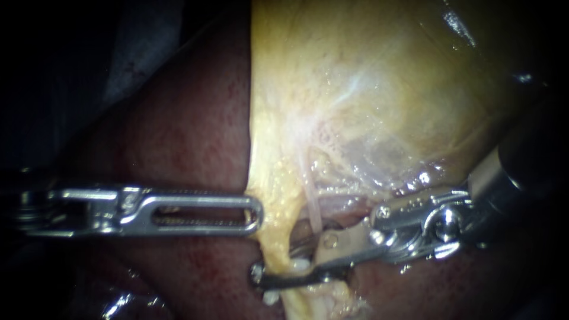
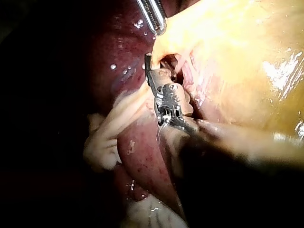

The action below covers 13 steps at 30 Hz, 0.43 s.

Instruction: Clipping second clip left tube

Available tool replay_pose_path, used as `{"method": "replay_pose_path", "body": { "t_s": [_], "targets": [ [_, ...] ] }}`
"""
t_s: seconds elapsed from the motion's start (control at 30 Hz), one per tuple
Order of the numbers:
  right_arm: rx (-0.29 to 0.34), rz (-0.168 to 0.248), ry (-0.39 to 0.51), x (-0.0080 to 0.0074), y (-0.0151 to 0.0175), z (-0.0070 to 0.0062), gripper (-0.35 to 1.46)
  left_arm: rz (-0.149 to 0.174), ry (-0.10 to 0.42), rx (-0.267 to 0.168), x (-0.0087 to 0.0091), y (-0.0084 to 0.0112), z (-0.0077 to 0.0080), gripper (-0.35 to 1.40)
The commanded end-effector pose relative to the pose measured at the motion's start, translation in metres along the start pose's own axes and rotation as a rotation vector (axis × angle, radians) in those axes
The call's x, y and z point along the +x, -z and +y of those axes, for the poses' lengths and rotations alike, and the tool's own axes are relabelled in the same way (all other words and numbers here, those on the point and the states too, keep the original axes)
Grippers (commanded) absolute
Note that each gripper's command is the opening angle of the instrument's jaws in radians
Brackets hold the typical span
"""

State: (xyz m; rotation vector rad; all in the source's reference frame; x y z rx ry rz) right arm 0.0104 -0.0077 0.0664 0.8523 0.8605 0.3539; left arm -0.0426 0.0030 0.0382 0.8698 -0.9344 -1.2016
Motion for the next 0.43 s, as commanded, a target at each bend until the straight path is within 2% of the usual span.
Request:
{"method": "replay_pose_path", "body": {
  "t_s": [0.03, 0.43],
  "targets": [
    [0.000, 0.000, 0.000, 0.0000, -0.0001, 0.0000, -0.35, 0.000, 0.000, 0.000, 0.0000, 0.0000, 0.0000, -0.35],
    [0.001, -0.001, -0.004, -0.0001, 0.0000, 0.0000, -0.35, -0.001, 0.000, 0.000, 0.0000, -0.0001, 0.0001, -0.35]
  ]
}}
